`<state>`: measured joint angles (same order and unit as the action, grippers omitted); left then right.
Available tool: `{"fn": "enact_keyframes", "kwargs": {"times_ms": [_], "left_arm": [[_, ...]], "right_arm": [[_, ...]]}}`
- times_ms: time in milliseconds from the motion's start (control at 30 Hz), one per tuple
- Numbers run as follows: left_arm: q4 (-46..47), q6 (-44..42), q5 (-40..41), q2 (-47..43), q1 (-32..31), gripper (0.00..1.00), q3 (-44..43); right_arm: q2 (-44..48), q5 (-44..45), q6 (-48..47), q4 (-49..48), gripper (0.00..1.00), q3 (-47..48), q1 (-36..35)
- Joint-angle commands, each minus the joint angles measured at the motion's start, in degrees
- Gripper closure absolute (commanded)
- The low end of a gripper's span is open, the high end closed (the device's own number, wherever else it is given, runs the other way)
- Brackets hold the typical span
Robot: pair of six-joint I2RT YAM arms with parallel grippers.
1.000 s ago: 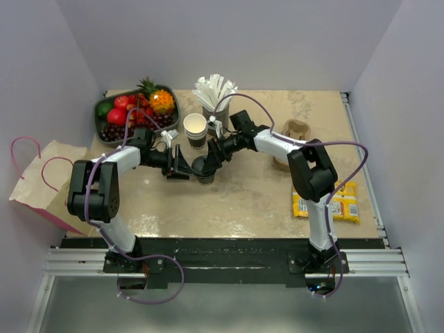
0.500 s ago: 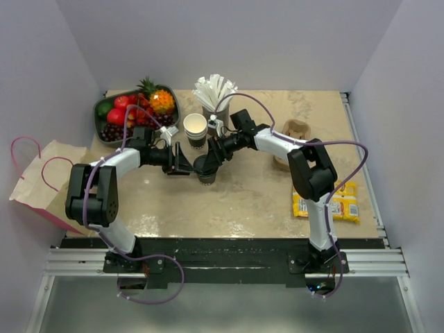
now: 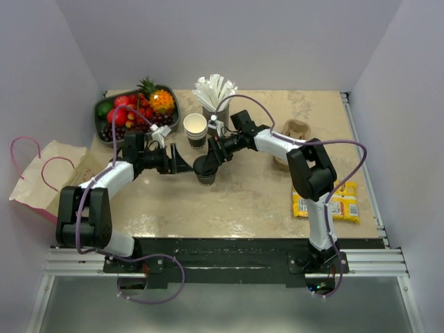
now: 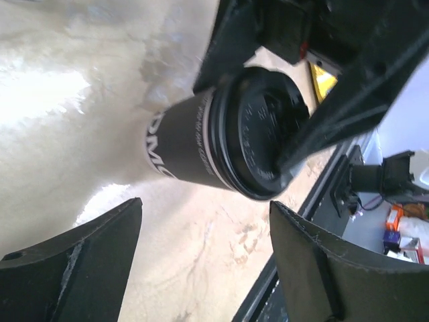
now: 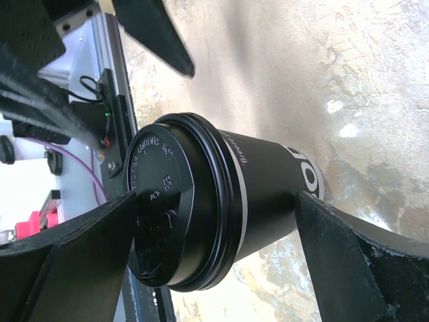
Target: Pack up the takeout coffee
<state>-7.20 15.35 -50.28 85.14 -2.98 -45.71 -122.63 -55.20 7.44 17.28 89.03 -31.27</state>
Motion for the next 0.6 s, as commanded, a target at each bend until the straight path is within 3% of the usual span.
{"fn": "enact_keyframes", "kwargs": {"times_ms": [0,267,567], "left_arm": [[4.21,1.08,-4.56,-2.88,-0.44,0.19,3.96],[11.06,4.86,-3.95,-1.12,-4.49,0.18,5.11],[10.98,5.39,-3.68,2.92,-6.15,0.19,2.56]], "right_arm": [[-2.0,0.01,1.61,-0.22,0.01,-2.02,0.33],[-2.61,-1.58,5.74,-3.48,0.01,-2.46,0.24],[-3.14,-1.31,7.76,-5.32,0.01,-2.81,0.24]]}}
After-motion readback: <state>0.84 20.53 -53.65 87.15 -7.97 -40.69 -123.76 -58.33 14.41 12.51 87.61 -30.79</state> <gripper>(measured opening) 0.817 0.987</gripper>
